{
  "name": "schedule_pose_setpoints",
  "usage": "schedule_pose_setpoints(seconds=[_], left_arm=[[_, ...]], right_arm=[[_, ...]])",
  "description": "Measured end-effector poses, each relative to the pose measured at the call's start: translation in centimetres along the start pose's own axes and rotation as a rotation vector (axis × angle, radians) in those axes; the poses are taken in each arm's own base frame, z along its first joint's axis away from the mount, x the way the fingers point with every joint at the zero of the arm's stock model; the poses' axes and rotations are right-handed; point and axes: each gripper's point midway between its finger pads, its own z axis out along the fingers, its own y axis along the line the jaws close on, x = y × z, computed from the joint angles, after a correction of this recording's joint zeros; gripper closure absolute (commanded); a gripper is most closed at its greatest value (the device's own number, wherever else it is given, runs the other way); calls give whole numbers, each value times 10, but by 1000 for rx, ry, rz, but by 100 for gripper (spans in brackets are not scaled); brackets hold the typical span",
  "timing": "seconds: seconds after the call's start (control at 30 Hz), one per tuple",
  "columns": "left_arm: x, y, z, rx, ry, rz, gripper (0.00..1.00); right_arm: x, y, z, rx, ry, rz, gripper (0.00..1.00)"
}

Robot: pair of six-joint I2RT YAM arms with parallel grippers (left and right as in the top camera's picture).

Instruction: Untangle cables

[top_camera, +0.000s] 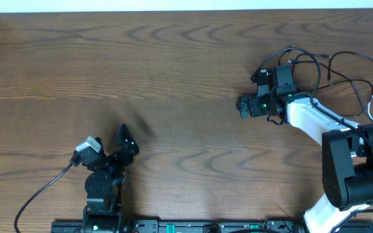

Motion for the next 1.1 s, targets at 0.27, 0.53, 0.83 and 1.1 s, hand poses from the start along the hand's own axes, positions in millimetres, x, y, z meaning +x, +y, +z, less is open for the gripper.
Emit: schedule_pose_setpoints(seconds=[0.27, 0.53, 0.83, 1.1], left_arm=[[-20, -15, -11, 75, -84, 87, 2], [-3, -38, -15, 210, -11, 337, 2], [-1, -40, -15, 227, -14, 425, 2], [-1, -40, -15, 229, -15, 441, 2]], right_arm=[[0, 0, 0, 0, -1, -1, 1], [0, 0, 0, 0, -1, 0, 1], [0, 0, 0, 0, -1, 0, 1], [0, 0, 0, 0, -1, -1, 1]])
